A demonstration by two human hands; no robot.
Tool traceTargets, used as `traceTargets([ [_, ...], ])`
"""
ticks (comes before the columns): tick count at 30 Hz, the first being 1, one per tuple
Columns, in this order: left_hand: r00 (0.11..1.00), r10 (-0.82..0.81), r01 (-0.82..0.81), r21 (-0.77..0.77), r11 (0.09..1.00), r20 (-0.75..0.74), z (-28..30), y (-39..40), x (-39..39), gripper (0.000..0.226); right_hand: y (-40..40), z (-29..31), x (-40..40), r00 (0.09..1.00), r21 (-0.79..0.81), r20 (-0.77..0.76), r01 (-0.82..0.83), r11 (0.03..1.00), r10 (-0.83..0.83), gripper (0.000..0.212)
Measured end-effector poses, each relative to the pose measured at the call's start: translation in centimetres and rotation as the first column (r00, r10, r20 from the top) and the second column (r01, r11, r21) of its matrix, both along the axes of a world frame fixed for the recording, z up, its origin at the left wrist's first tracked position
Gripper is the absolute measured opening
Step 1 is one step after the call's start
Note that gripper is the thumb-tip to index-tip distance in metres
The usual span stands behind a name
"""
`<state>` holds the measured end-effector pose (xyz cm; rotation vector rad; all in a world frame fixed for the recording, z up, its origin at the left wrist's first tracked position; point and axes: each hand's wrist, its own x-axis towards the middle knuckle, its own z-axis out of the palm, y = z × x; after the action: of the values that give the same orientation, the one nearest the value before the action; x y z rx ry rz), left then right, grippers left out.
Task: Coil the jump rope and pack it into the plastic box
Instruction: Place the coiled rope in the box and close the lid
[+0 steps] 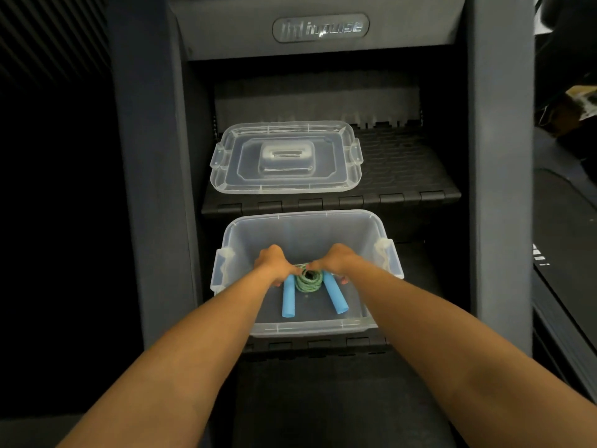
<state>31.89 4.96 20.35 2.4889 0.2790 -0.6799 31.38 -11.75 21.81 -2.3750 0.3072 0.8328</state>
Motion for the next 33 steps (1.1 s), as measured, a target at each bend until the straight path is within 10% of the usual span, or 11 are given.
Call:
traceTargets([
  [14,0.884,0.186,-0.118,-0.179,0.977,0.43,8.4,6.8,-4.4,0.017,-6.0,6.3,-2.4,0.926,0.551,0.167,0.196,0.811,-0.338,0.037],
  [22,0.747,0.317,-0.27,-0.169,0.948,0.585,7.4,10.1,-6.6,0.015,-8.8,6.4,-5.7,0.584,0.317,0.669,0.336,0.887,-0.46,0.017],
  [33,0.764,0.524,-0.385,-0.387,0.838,0.377,4.6,9.8,-8.6,0.038,-10.0,3.0,-9.0,0.711,0.397,0.456,0.376,0.837,-0.535,0.031],
])
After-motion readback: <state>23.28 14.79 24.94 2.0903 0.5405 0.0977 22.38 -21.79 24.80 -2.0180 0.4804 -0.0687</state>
